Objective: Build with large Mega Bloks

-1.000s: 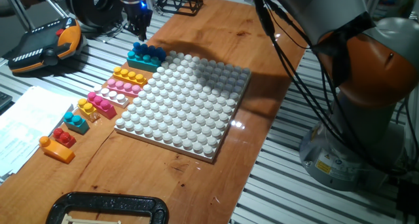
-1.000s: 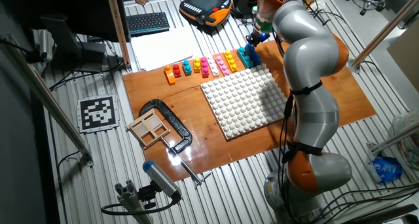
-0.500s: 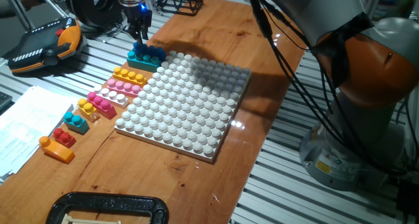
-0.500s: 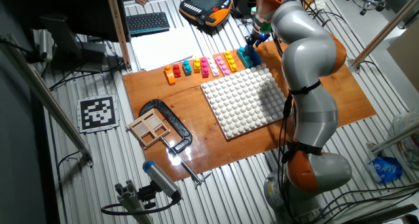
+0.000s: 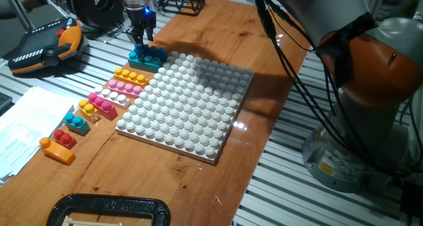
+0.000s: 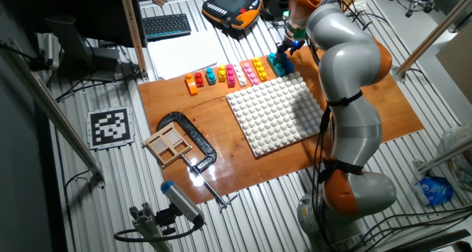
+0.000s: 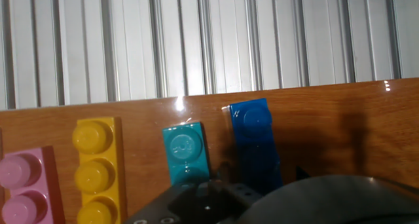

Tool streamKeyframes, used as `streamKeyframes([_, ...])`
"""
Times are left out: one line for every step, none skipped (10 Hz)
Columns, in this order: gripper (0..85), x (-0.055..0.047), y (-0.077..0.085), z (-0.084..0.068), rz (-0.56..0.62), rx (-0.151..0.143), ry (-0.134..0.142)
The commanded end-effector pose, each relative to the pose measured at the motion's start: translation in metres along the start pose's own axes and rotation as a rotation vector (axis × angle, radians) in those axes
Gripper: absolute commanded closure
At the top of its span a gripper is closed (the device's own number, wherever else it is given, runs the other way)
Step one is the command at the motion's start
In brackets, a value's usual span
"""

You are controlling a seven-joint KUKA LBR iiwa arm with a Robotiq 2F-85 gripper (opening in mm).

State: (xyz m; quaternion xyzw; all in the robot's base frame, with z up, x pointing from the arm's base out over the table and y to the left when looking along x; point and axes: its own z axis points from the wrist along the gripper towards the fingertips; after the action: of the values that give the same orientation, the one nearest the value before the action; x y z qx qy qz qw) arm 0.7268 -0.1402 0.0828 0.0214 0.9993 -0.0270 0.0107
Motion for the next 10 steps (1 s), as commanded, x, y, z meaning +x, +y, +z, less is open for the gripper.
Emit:
streamKeyframes([34.0, -0.001, -0.001, 0.004, -0.005, -0.009, 0.000])
streamKeyframes([34.0, -0.001, -0.004, 0.009, -0.013, -0.022, 0.001])
streamKeyframes([34.0, -0.001, -0.006, 0.011, -0.016, -0.022, -0.001])
streamKeyframes([34.0, 0.000, -0.007, 0.013, -0.017, -0.025, -0.001])
streamKeyframes([34.0, 0.000, -0.006, 0.016, -0.017, -0.029, -0.004])
streamKeyframes([34.0, 0.003, -0.005, 0.019, -0.011, -0.036, -0.008])
streamKeyframes([51.0, 0.004, -0.004, 0.020, -0.009, -0.037, -0.013])
streamKeyframes([68.0, 0.004, -0.003, 0.020, -0.012, -0.032, -0.014])
streamKeyframes([85.0, 0.004, -0.003, 0.020, -0.015, -0.034, -0.011])
streamKeyframes([85.0, 0.004, -0.003, 0.020, -0.017, -0.038, -0.007])
